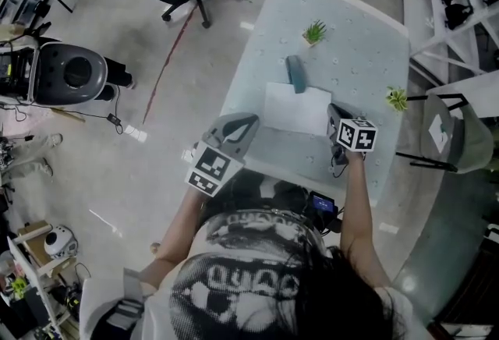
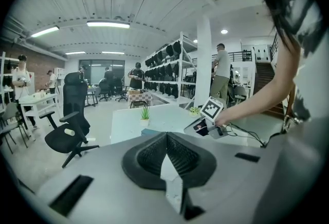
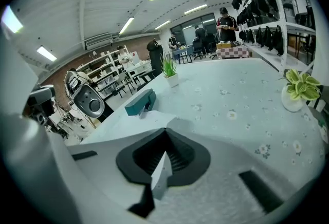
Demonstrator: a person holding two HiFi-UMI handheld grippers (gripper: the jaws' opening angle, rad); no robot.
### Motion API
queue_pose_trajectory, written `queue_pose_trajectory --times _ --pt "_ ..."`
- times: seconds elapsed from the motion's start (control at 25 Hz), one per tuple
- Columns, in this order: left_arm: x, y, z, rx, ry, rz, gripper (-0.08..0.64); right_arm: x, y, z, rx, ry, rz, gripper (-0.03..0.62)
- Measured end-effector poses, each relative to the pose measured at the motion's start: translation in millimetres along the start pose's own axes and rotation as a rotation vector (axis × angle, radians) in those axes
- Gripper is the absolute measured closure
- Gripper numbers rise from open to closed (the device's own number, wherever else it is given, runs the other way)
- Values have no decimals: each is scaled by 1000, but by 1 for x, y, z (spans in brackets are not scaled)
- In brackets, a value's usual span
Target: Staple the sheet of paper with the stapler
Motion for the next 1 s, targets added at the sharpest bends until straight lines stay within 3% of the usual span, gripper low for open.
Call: queue_pose_trajectory --times 0.48,0.6,0.72,0.8,1.0 --pt "2 0 -8 -8 10 3 568 15 13 -1 -10 -32 -11 586" --pt "3 0 -11 -15 9 4 568 11 16 -2 -33 -50 -41 466" --pt "5 0 -14 -18 8 6 568 1 28 -3 -76 -86 -22 468" --pt "6 0 -16 -20 6 8 568 -5 40 -10 -109 -67 -3 482" --pt "8 0 -21 -18 -6 18 568 -2 71 -43 -232 -2 5 578"
Point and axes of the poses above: the fingertips, and each gripper's own axes: x forward along the fingers, z to its right, y out of its top, the point moved 9 cm from there along -x, backward along the fingers, and after that the axes turned 6 degrees about -z, right-handed, at the moved point
